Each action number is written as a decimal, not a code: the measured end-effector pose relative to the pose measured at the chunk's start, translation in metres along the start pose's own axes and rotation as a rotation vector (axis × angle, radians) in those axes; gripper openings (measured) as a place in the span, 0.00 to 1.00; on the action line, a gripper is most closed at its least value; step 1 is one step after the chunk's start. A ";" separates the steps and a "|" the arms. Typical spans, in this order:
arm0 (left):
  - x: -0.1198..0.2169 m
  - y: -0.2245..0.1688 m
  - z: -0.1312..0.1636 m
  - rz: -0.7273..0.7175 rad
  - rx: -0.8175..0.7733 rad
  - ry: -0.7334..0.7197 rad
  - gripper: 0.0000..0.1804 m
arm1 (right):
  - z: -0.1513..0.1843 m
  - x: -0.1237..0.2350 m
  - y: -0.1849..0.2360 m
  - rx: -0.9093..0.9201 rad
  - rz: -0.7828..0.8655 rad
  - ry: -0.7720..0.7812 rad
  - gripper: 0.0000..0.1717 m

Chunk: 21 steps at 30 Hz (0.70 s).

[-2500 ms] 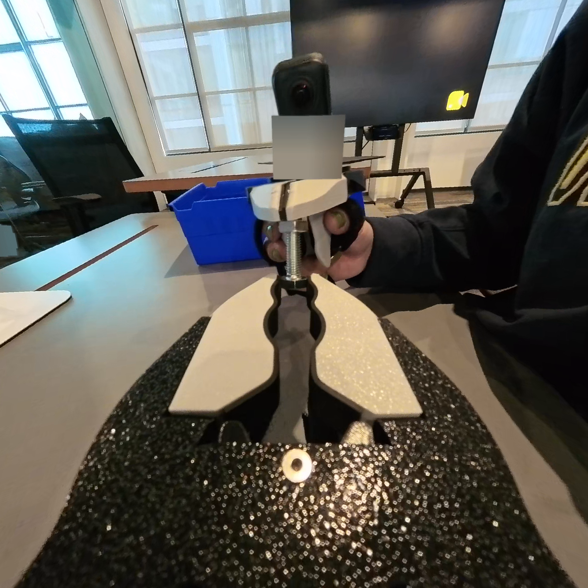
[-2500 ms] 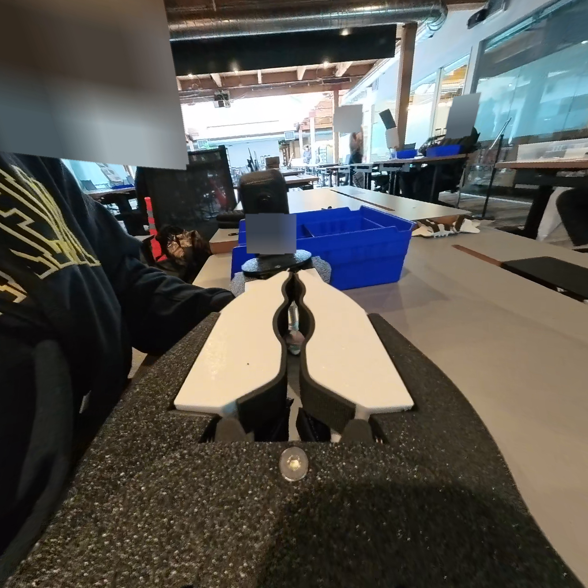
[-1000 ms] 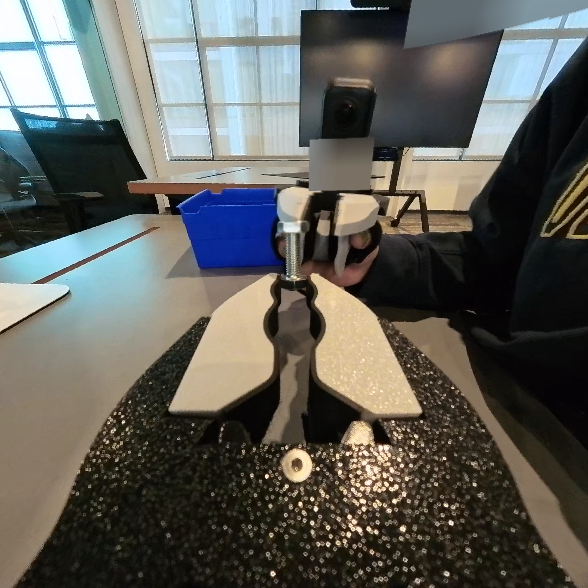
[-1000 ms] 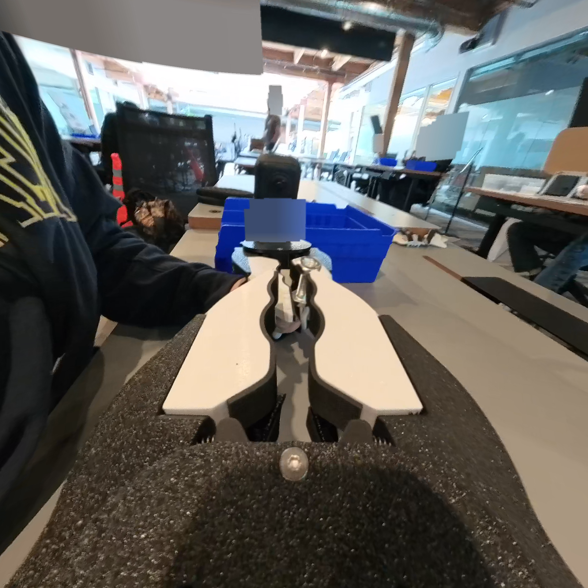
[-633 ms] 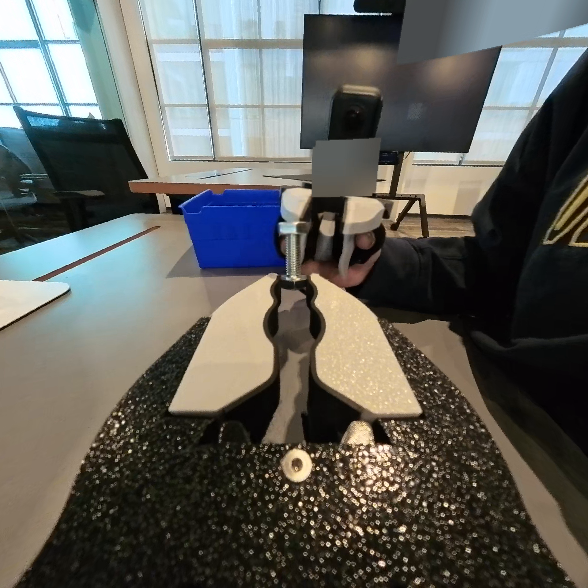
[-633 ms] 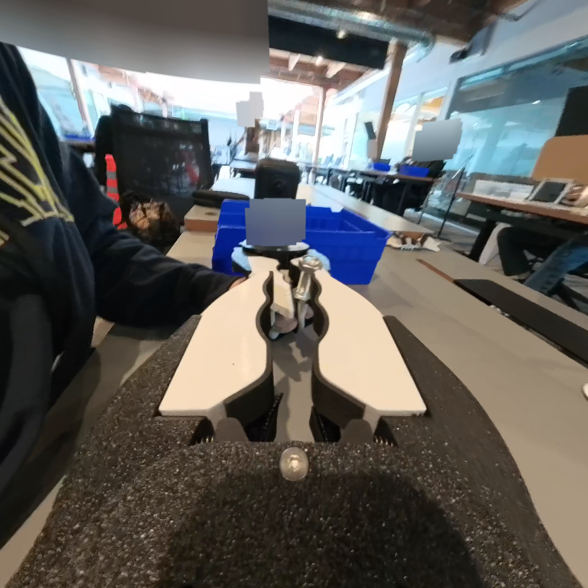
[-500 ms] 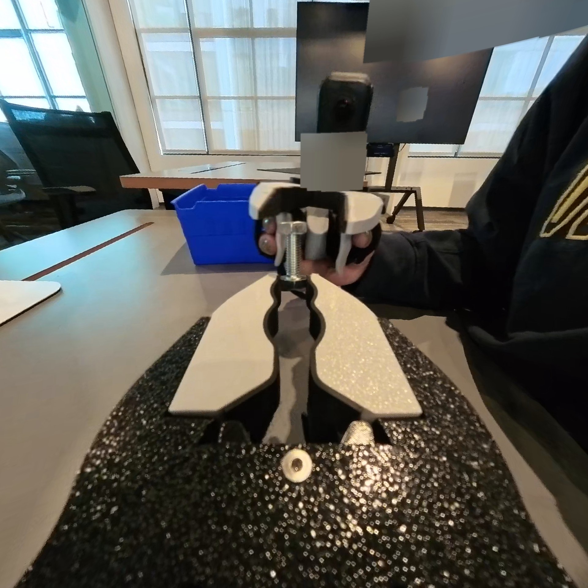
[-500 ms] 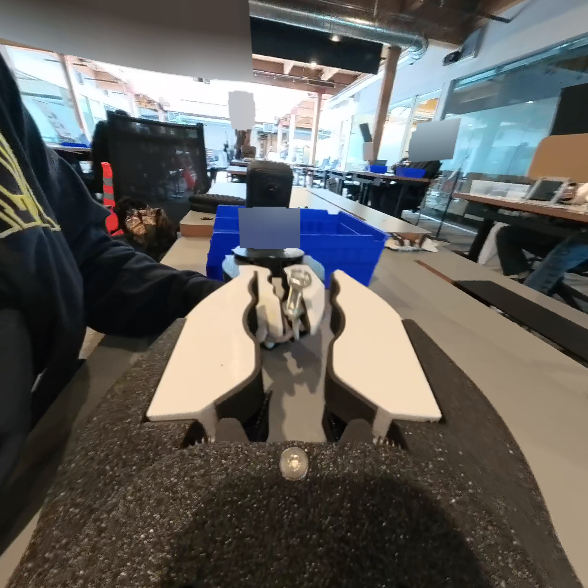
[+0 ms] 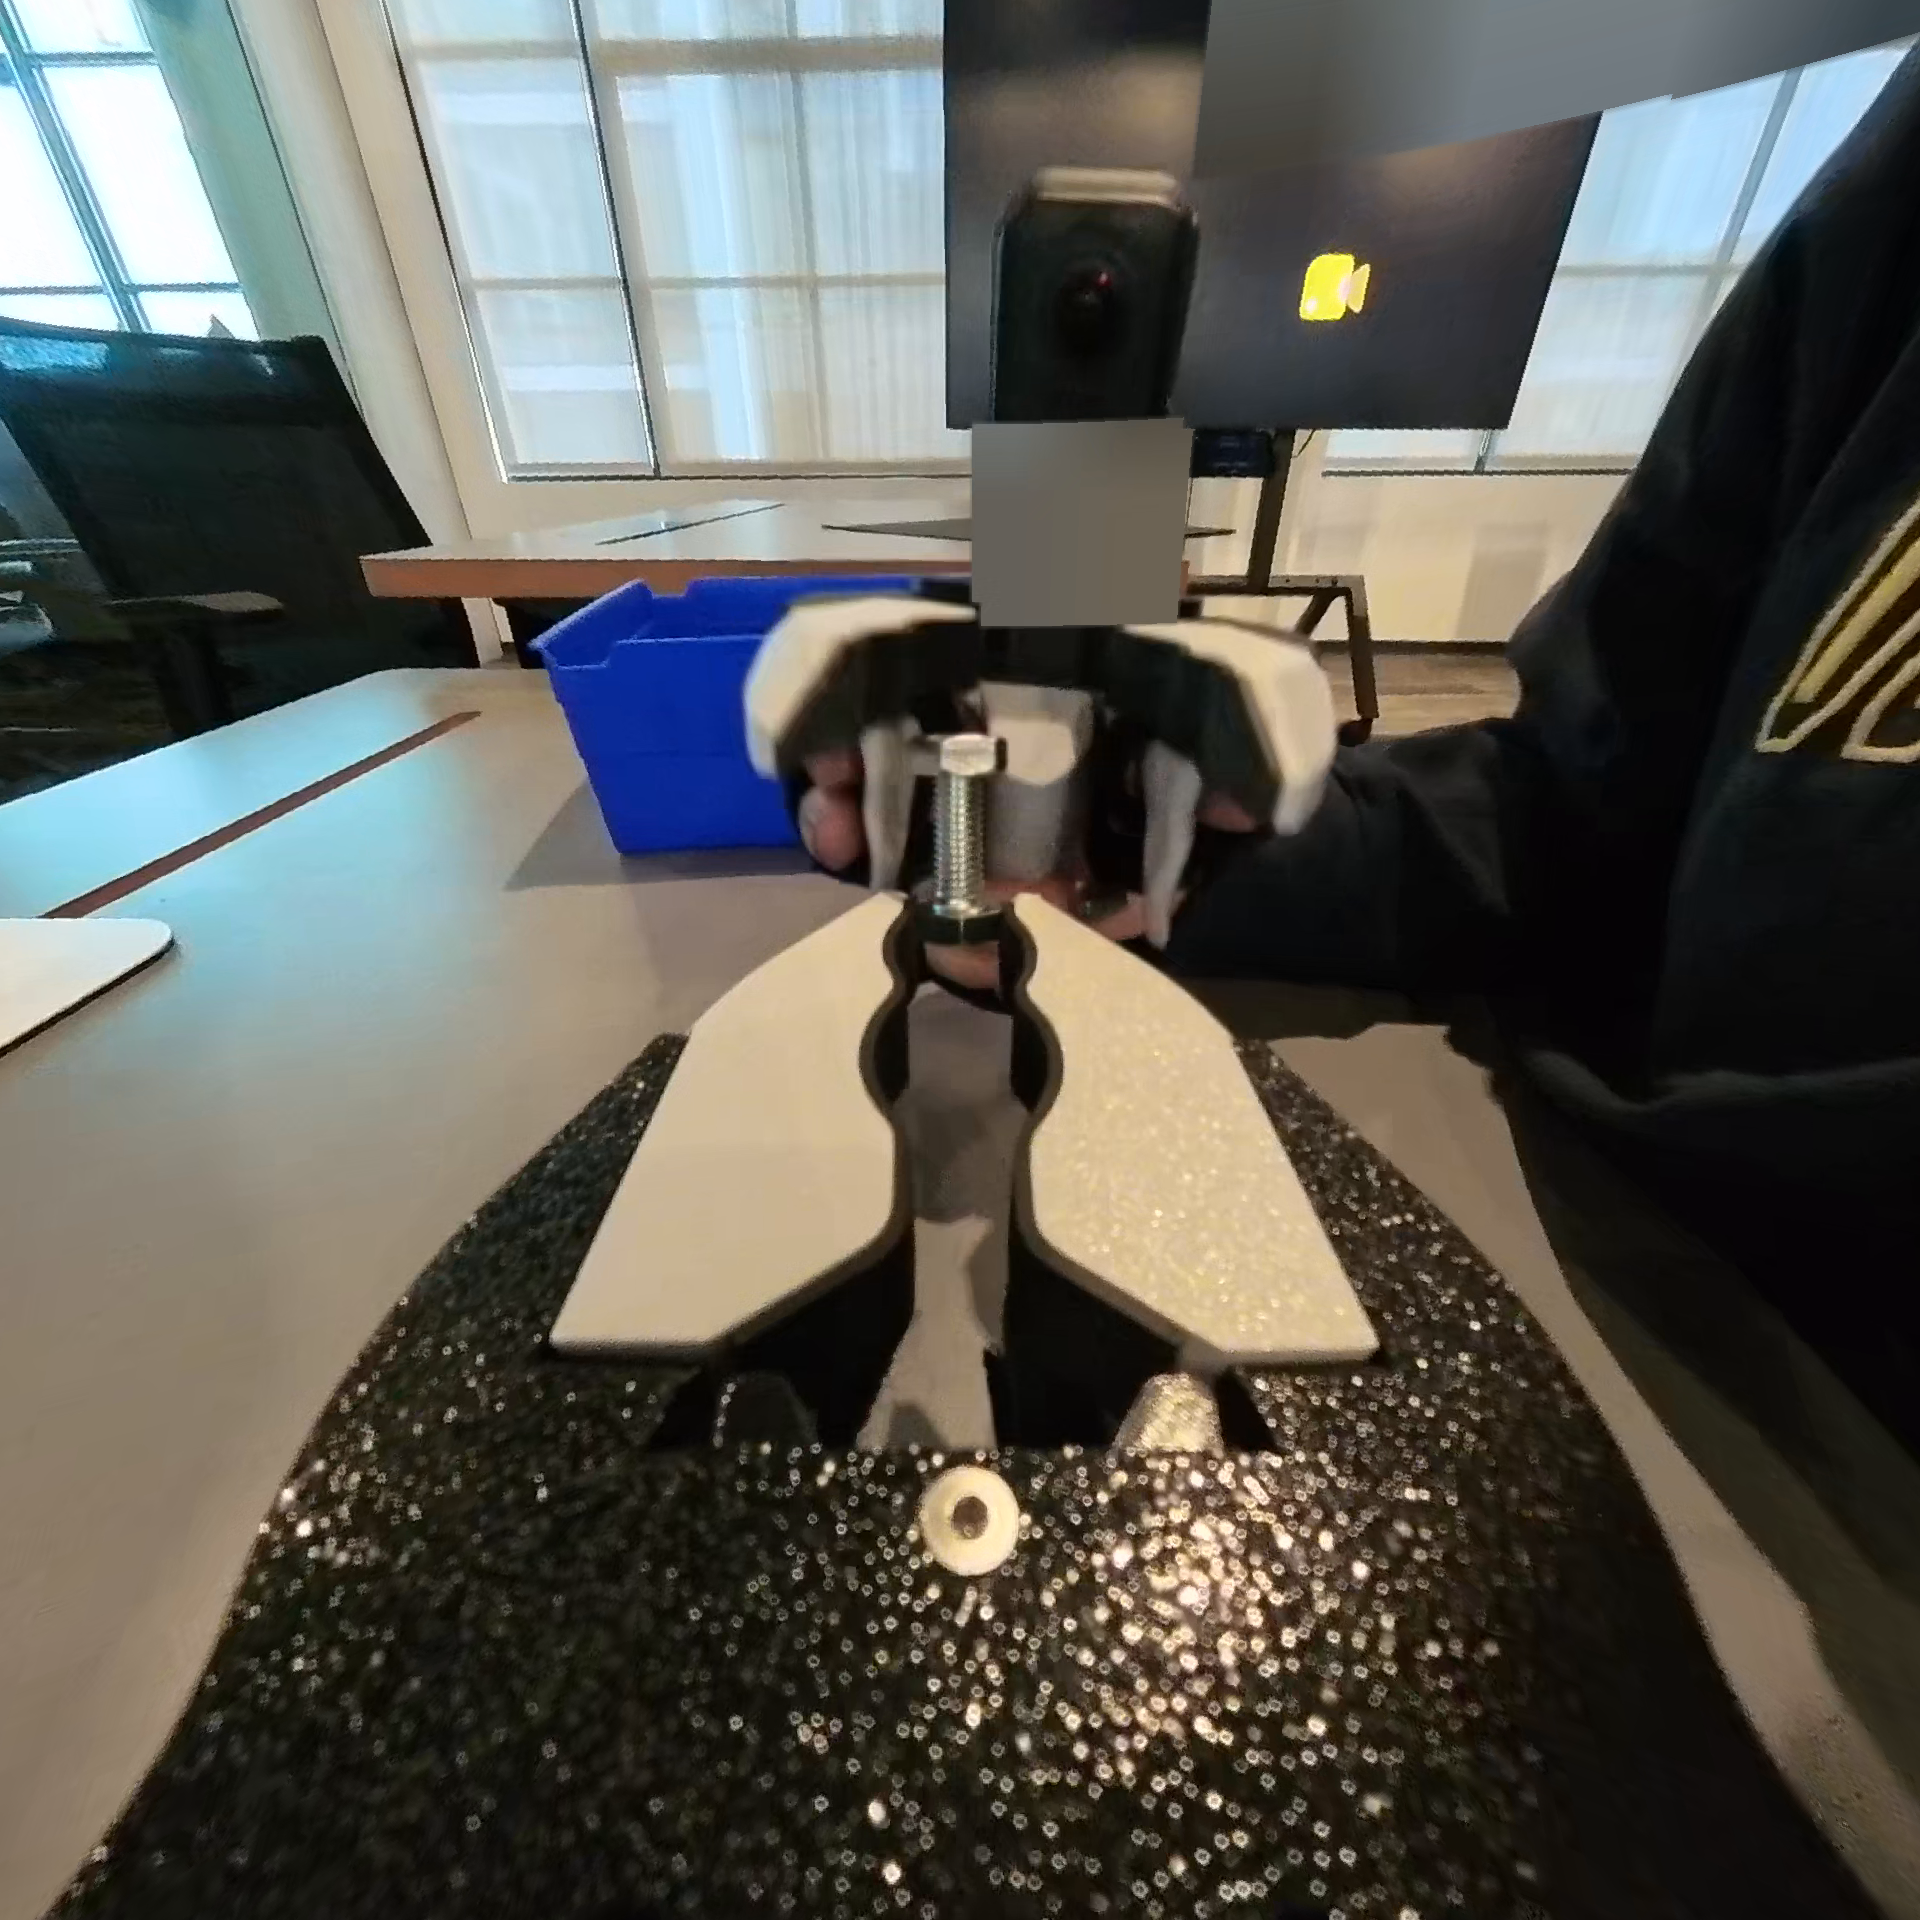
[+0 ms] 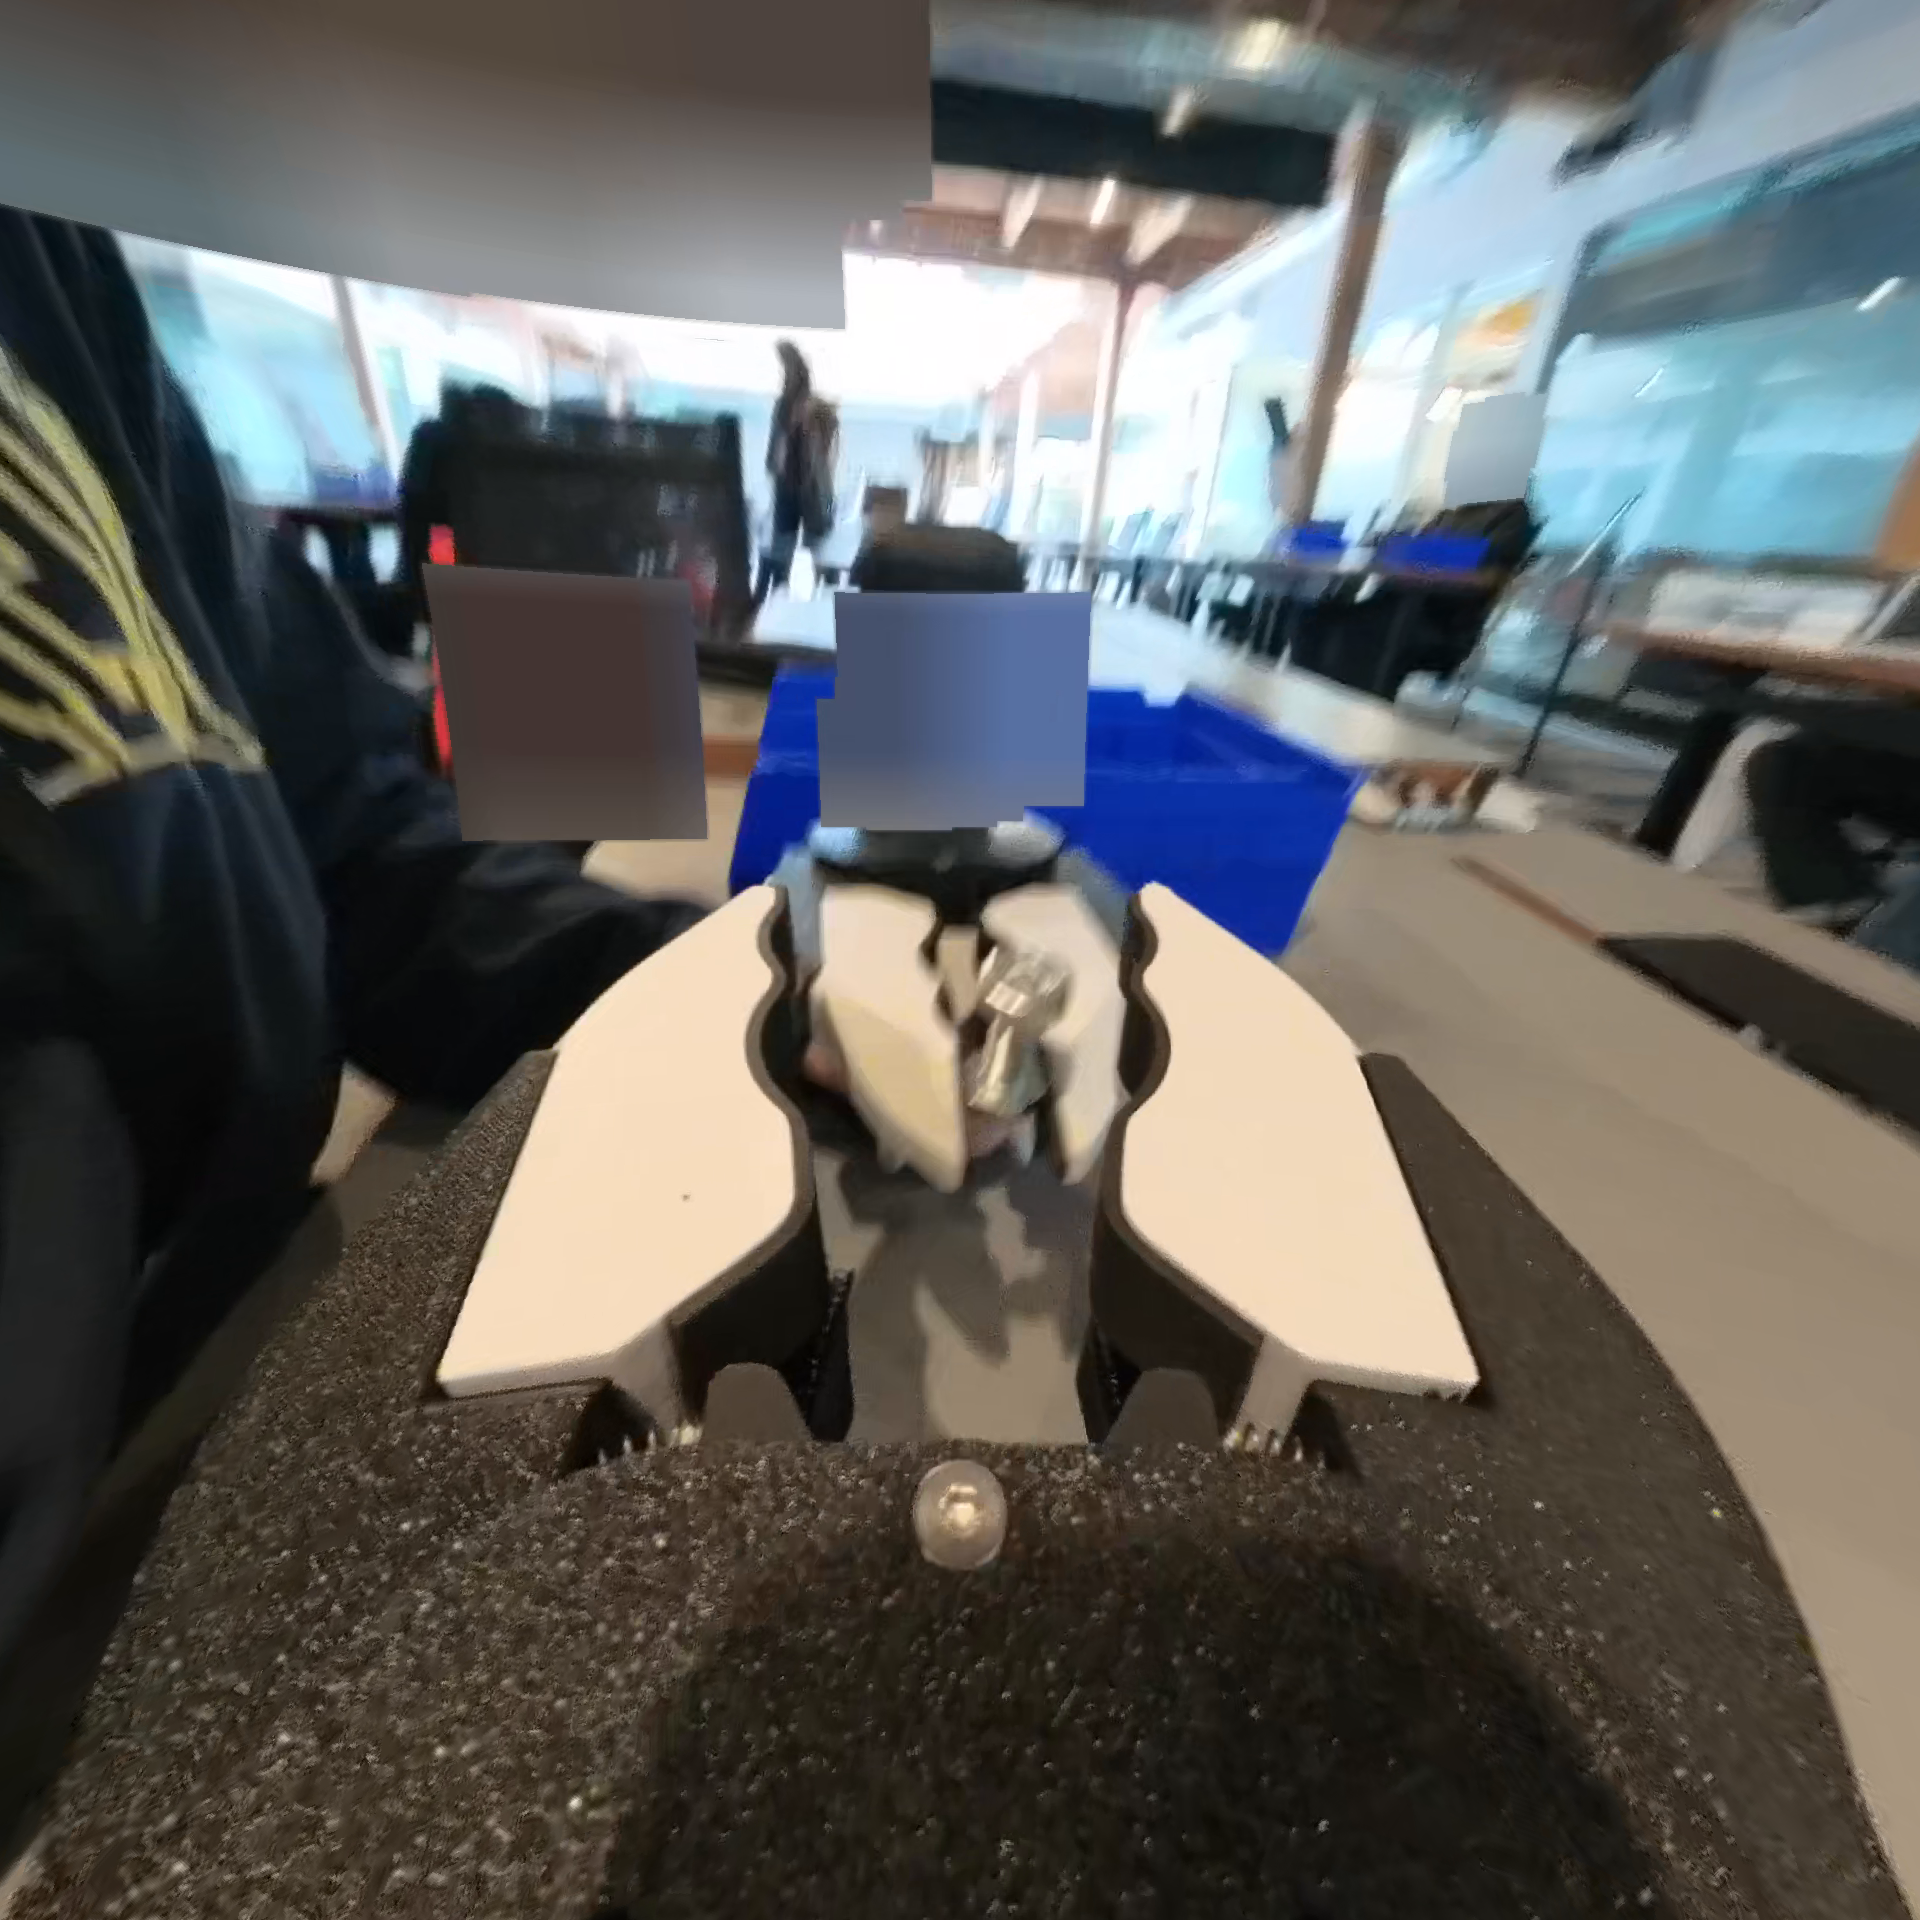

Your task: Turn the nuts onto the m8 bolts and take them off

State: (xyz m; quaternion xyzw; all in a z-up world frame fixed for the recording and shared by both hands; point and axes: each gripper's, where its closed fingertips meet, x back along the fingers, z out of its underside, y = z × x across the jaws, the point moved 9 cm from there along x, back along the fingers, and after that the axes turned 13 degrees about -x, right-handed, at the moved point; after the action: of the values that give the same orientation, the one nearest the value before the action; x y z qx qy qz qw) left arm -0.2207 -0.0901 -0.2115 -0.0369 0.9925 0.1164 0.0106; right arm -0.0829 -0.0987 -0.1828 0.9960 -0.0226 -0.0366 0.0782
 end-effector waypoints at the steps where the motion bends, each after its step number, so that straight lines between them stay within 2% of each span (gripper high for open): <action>1: 0.001 0.001 0.000 -0.005 0.007 -0.012 0.08 | 0.004 0.001 0.001 0.014 -0.007 0.055 0.31; 2: 0.003 0.001 0.000 -0.003 0.015 -0.025 0.08 | 0.005 0.008 0.001 0.022 0.003 0.066 0.30; 4: 0.005 0.003 -0.001 -0.017 0.027 -0.046 0.08 | 0.003 0.031 0.002 0.027 -0.006 0.052 0.17; 6: 0.007 0.005 -0.001 -0.020 0.046 -0.060 0.08 | -0.003 0.039 -0.001 0.043 0.042 -0.006 0.22; 8: 0.006 0.004 0.000 -0.014 0.045 -0.054 0.08 | -0.004 0.029 -0.004 0.050 0.062 -0.003 0.30; 12: 0.004 0.003 0.000 -0.003 0.034 -0.037 0.08 | -0.002 0.002 -0.001 0.012 -0.005 -0.005 0.34; 14: 0.005 0.003 0.000 -0.002 0.038 -0.046 0.07 | 0.001 0.007 0.003 0.020 -0.023 0.042 0.32; 15: 0.005 0.003 -0.001 0.004 0.032 -0.052 0.08 | 0.001 0.017 0.002 0.007 -0.030 0.050 0.29; 16: 0.005 0.002 -0.001 -0.003 0.030 -0.052 0.08 | 0.002 0.028 0.003 -0.009 -0.056 0.058 0.21; 17: 0.006 0.003 -0.001 -0.011 0.039 -0.056 0.08 | 0.000 0.037 0.001 -0.019 -0.060 0.015 0.16; 19: 0.007 0.005 0.000 -0.007 0.054 -0.062 0.08 | -0.004 0.040 -0.004 0.015 0.014 -0.056 0.24; 21: 0.005 0.003 0.000 0.003 0.042 -0.044 0.08 | -0.005 0.027 -0.006 0.024 0.046 -0.026 0.31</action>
State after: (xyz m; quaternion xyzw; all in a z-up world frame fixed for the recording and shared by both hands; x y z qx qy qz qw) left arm -0.2256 -0.0872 -0.2107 -0.0324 0.9943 0.0963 0.0331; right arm -0.0552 -0.0929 -0.1806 0.9955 -0.0471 -0.0476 0.0670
